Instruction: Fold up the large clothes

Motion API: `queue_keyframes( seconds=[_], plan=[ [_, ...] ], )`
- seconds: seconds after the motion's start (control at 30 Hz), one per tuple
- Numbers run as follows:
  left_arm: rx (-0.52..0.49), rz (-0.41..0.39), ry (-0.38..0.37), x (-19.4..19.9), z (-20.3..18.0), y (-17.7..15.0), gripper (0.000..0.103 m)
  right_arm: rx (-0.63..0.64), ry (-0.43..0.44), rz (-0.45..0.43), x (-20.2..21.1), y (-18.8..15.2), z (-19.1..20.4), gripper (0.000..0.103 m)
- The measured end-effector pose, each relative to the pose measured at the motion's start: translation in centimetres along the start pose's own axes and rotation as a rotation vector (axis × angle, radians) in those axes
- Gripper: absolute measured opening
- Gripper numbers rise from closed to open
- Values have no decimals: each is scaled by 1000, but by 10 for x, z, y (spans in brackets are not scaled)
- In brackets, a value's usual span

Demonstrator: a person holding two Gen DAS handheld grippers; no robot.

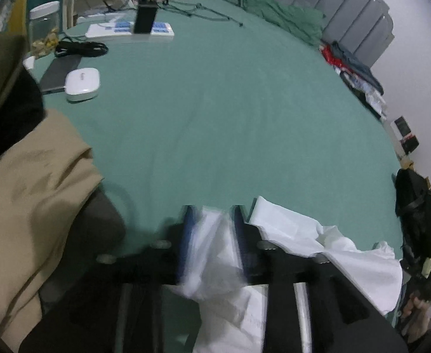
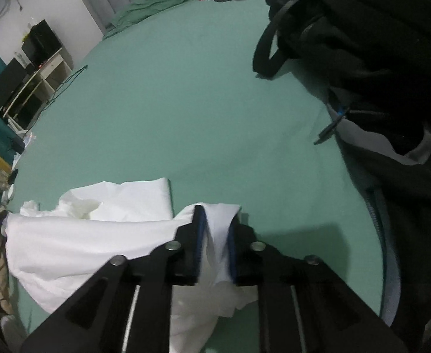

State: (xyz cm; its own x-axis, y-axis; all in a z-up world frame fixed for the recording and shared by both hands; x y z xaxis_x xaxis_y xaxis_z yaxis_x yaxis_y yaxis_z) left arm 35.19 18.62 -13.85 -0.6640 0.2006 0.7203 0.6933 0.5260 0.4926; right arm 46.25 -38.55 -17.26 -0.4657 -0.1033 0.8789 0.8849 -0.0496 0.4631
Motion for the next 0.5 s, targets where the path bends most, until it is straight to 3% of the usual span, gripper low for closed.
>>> queue_keyframes(
  seconds=[0.17,0.33,0.5],
  plan=[
    [-14,44,-5,16,8,-28,51,-38,-35,-61,33,-6,-16,61],
    [-33,70,-25,36,6,-57,51,-135,-23,-110,78,-31,-34,64],
    [-117,117,-114,41,-33,-88,51,-83,59,-91,91,-70,0,64]
  ],
)
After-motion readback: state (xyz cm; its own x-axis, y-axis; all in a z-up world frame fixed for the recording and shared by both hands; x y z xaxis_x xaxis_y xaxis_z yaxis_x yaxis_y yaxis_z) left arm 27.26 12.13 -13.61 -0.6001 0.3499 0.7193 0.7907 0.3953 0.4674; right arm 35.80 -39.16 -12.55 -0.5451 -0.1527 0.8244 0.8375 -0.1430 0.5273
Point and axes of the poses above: each gripper's, at about its wrist camera, not at the fingertips, and x roughly against the way its jaws point, z to its left, y to its top, the point moved 4 cm from there along -x, roughly the way its jaws point, and after that the axes turned 12 degrees about -y, right-handed, at the moved point
